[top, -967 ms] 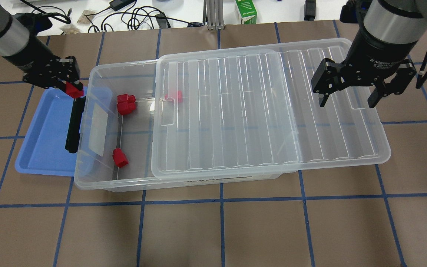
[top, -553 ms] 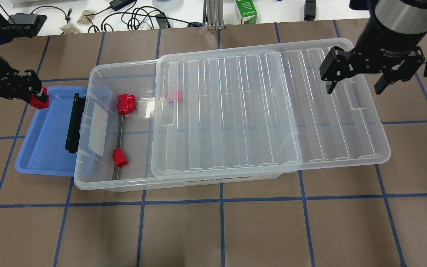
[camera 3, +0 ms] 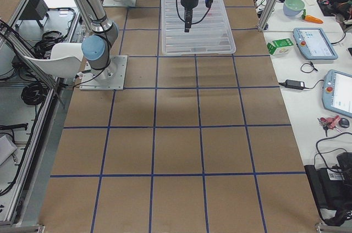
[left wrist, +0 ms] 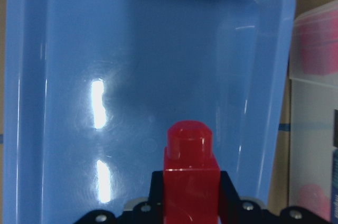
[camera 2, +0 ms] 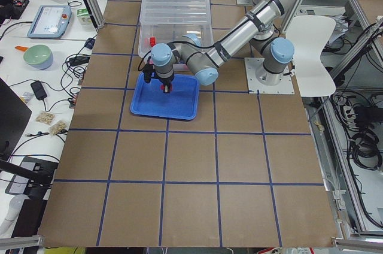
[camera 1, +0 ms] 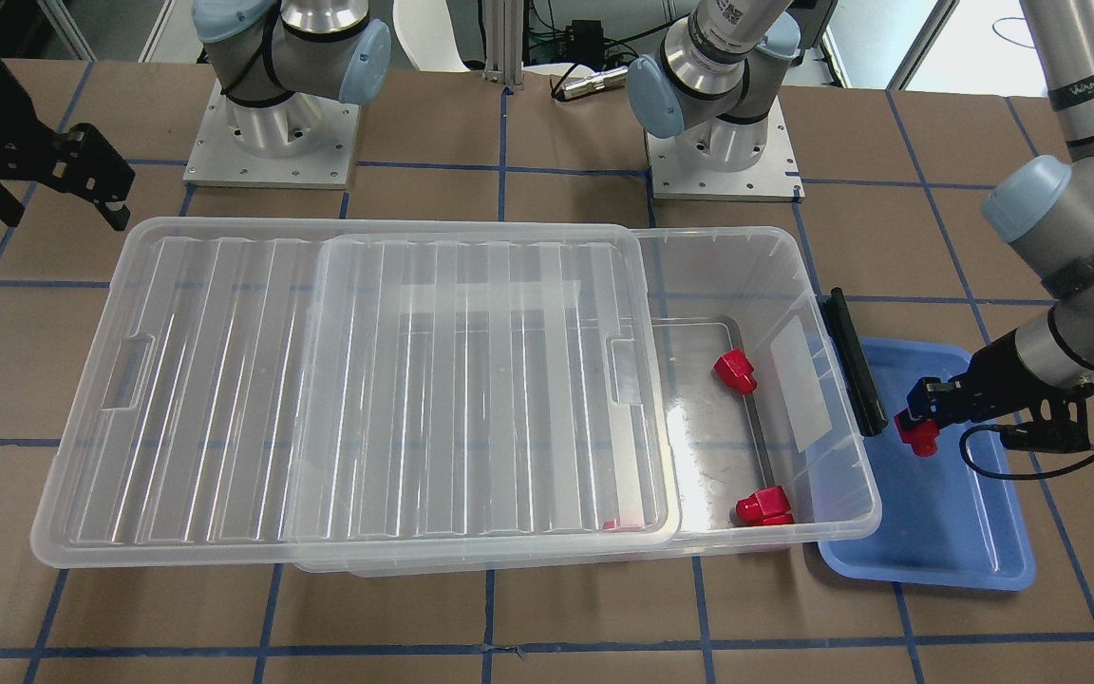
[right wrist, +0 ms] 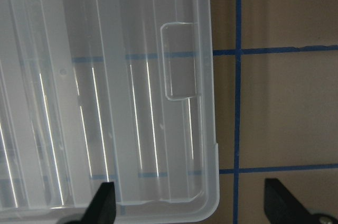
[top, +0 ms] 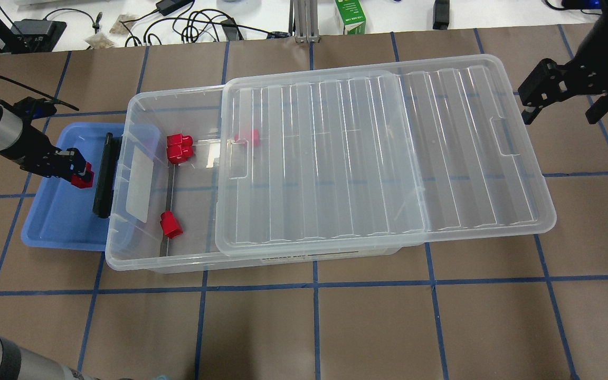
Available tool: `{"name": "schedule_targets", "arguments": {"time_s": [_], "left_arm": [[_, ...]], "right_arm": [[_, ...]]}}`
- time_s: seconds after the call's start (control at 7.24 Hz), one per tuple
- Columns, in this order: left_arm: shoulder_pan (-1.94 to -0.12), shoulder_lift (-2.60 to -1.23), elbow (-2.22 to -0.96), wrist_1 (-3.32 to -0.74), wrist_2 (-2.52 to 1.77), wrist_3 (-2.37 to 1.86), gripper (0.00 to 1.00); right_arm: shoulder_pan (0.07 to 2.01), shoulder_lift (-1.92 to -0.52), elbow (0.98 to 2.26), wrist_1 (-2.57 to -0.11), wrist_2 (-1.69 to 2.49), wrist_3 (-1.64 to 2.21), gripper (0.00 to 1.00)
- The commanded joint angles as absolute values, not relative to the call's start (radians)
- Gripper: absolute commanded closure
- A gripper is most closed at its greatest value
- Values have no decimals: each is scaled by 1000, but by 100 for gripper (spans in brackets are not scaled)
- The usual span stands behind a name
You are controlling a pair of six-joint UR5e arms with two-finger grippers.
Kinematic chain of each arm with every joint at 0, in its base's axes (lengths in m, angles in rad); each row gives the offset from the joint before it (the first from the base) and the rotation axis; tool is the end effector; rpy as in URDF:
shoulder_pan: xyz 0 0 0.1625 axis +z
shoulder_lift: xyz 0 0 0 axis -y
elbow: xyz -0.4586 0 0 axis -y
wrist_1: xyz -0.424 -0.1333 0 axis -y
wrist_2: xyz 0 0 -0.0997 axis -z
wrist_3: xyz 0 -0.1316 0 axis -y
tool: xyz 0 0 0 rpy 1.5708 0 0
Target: Place red block in blue tray from box
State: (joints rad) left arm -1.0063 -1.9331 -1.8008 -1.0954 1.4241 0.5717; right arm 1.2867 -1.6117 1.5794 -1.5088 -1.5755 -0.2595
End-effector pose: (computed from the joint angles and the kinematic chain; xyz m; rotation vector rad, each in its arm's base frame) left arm 0.1911 -0.5870 0.2137 0.0021 -2.9552 -0.0289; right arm -0.0130 -0.5179 0.4999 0.0385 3.1376 0.0469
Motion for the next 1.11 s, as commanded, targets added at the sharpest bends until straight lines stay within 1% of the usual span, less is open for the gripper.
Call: {"name": "schedule_targets", "arguments": {"time_s": [0.0,0.14,0.28,0.41,0.55,0.69,0.83,0.97], "left_arm": [[-1005,-1976,-1821,-1065,1424,563,99],[-1005,-1979,-1812,-1049,1425,568,29],[-1005,-1956,-1792,-1043,1433,555,0],[-1012,-1927,-1746,-1096,1463,552,0],[-1023,-1869,-1662,-1250,1477,537,0],[-1028,-1812,-1550,-1446,1476,508,0],[-1051,-1765,-1470,-1588,1465,464,0],[-1121,-1714,-1439,-1636,1476,365,0]], "right_arm": [[1215,-1557,1580,-1555,-1580,-374,0],[1207,-1534,1580,-1587,-1585,-380,0],[1198,-1504,1580,-1623,-1588,-426,0],[1163,-1468,1580,-1632,-1582,-461,0],[1131,-1436,1580,-1653,-1574,-483,0],[1129,-1412,1580,-1670,-1574,-483,0],[1129,-1384,1591,-1674,-1569,-479,0],[1129,-1365,1626,-1713,-1569,-476,0]]}}
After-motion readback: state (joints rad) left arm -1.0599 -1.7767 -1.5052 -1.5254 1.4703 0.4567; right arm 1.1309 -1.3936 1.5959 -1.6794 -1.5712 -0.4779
